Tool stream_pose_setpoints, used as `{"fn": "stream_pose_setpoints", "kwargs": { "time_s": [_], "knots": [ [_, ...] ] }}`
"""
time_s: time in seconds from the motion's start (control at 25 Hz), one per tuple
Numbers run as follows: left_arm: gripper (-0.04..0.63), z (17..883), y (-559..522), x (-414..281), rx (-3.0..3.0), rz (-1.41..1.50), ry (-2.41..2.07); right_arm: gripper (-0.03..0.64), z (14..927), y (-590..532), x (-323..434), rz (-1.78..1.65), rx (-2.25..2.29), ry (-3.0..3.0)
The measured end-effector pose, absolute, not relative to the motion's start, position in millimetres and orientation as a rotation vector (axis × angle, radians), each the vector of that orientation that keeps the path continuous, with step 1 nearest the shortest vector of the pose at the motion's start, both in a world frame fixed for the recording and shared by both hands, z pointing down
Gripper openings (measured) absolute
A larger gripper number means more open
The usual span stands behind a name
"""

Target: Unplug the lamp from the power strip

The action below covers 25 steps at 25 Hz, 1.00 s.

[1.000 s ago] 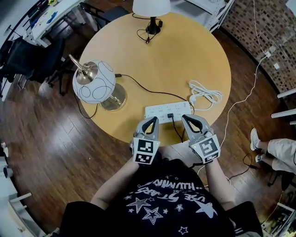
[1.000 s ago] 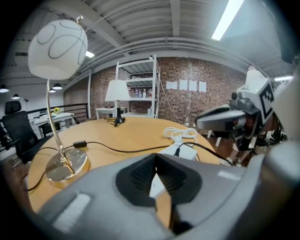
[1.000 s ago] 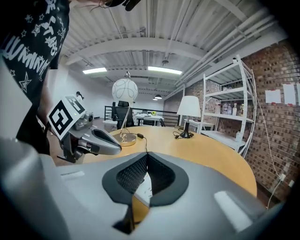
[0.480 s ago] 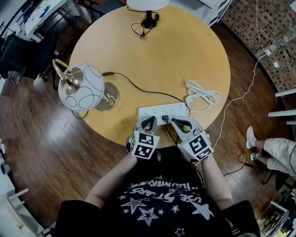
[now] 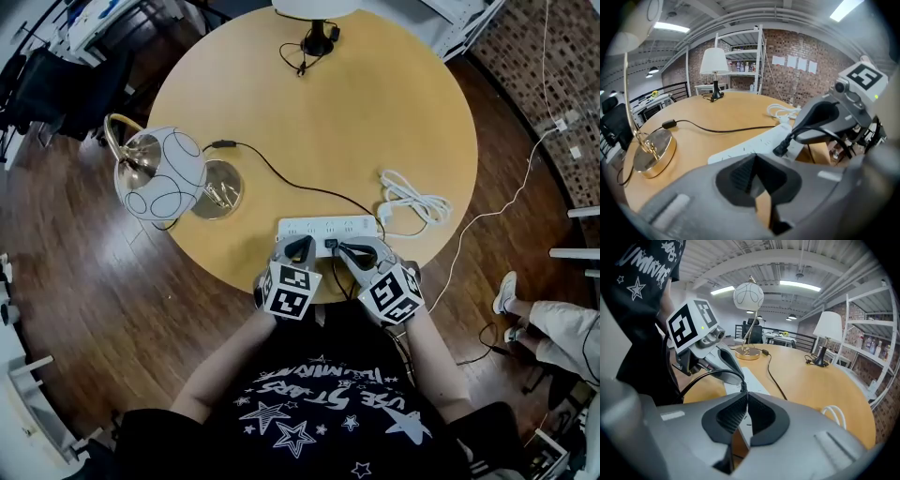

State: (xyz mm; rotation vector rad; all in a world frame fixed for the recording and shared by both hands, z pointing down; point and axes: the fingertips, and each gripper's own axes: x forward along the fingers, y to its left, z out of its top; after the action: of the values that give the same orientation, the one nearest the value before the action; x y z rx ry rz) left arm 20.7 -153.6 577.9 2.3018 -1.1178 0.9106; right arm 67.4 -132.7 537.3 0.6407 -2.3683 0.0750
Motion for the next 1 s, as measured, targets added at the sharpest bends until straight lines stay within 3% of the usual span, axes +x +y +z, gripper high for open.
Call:
{"fn": "stream_pose_setpoints", "kwargs": {
  "time_s": [0.16, 0.28, 0.44, 1.0],
  "knots": [
    [0.005, 579, -156, 20, 2.268, 0.915, -1.068, 0.028, 545, -132, 62, 0.086, 0.585, -2.359],
    [0.005, 580, -156, 19, 2.25, 0.914, -1.045, 0.108, 552, -131, 57, 0.089, 0.539, -2.353],
    [0.005, 579, -157, 17, 2.217, 0.907, -1.026, 0.147, 555, -132, 50, 0.073, 0.494, -2.35],
    [0.005, 578, -157, 17, 2.211, 0.899, -1.033, 0.103, 566, -136, 39, -0.015, 0.378, -2.281]
  ]
}}
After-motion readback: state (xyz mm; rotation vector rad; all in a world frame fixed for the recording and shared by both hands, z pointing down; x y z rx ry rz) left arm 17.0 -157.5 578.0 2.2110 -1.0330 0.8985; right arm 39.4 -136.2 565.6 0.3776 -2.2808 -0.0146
